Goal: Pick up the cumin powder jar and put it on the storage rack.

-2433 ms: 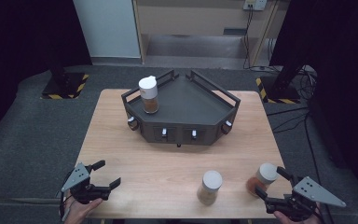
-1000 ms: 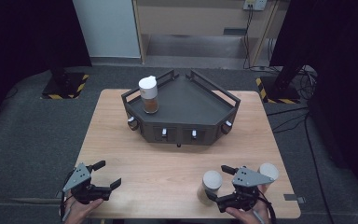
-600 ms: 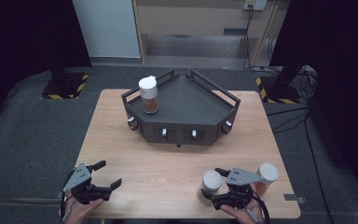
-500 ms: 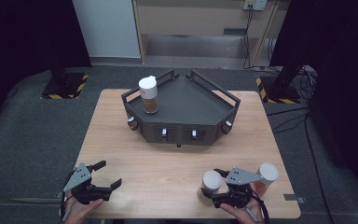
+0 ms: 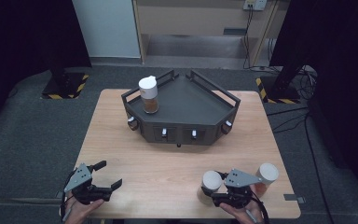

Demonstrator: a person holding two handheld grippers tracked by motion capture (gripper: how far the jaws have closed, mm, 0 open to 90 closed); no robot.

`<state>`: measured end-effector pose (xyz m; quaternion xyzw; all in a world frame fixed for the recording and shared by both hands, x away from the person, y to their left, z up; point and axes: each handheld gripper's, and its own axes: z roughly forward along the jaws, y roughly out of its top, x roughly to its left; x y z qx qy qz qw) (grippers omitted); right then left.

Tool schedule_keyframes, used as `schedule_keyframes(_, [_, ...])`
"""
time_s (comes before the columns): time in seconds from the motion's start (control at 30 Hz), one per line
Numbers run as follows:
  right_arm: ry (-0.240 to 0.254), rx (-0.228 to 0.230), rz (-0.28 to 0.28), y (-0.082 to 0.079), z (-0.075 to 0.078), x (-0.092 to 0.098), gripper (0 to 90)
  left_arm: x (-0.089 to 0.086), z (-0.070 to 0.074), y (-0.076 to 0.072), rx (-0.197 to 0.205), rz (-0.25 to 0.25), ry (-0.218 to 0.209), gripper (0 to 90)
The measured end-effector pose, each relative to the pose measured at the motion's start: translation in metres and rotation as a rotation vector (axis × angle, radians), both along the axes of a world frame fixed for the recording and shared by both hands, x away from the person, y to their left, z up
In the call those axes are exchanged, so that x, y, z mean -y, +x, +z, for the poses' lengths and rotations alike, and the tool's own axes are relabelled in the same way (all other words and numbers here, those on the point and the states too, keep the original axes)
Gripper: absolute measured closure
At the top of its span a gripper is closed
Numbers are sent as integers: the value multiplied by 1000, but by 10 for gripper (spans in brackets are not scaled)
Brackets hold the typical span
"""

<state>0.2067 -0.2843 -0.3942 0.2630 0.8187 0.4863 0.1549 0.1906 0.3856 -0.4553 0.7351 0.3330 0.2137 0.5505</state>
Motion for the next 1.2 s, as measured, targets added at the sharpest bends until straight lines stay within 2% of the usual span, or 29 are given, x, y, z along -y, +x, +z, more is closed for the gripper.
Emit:
schedule_keyframes(0.57, [14,-18,-8,15,21,-4,334,1,0,0,0,-4,3,29])
schedule_keyframes(1.2, [0,-13,-24,41,68,-18,334,1,1,1,-3,-7,8,29])
